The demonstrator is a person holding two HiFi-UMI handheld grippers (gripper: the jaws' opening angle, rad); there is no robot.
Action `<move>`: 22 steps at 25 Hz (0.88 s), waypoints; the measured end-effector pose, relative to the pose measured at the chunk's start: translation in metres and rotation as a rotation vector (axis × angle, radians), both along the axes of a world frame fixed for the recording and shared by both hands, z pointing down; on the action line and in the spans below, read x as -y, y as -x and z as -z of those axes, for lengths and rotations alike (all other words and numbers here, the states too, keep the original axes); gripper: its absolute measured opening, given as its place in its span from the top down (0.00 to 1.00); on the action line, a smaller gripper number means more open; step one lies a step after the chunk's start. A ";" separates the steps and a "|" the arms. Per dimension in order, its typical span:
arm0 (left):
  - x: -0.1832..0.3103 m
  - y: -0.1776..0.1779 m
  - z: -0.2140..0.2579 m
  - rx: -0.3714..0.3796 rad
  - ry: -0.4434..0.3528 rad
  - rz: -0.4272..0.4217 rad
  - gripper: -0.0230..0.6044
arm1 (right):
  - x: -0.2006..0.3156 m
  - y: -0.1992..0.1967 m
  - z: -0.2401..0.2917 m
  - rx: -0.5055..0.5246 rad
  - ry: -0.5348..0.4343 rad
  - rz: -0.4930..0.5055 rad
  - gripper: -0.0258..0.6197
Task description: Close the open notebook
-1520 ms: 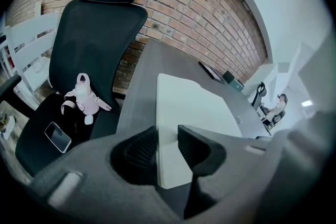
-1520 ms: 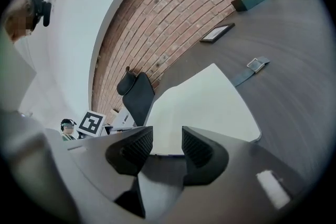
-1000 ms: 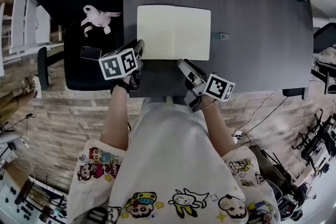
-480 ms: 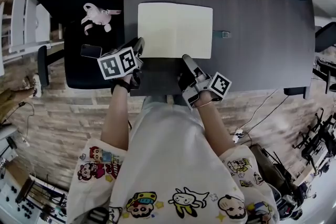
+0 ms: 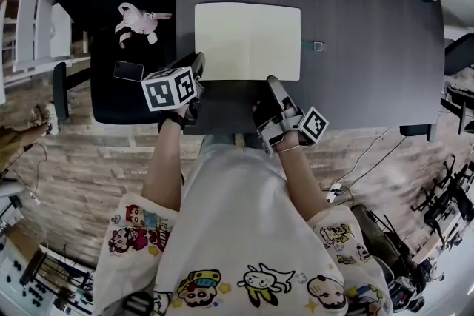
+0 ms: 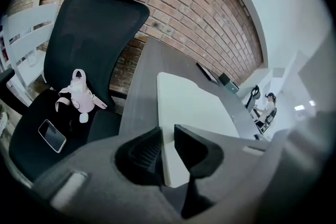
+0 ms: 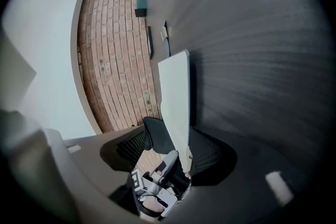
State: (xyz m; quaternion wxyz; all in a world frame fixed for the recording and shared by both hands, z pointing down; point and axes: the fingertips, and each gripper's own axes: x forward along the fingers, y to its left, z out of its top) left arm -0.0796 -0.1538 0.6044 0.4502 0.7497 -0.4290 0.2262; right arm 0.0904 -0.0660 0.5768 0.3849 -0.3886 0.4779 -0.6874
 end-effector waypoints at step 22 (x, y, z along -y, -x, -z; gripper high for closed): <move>-0.002 0.000 -0.001 -0.007 0.044 -0.053 0.84 | 0.029 0.009 0.001 -0.158 -0.050 0.160 0.57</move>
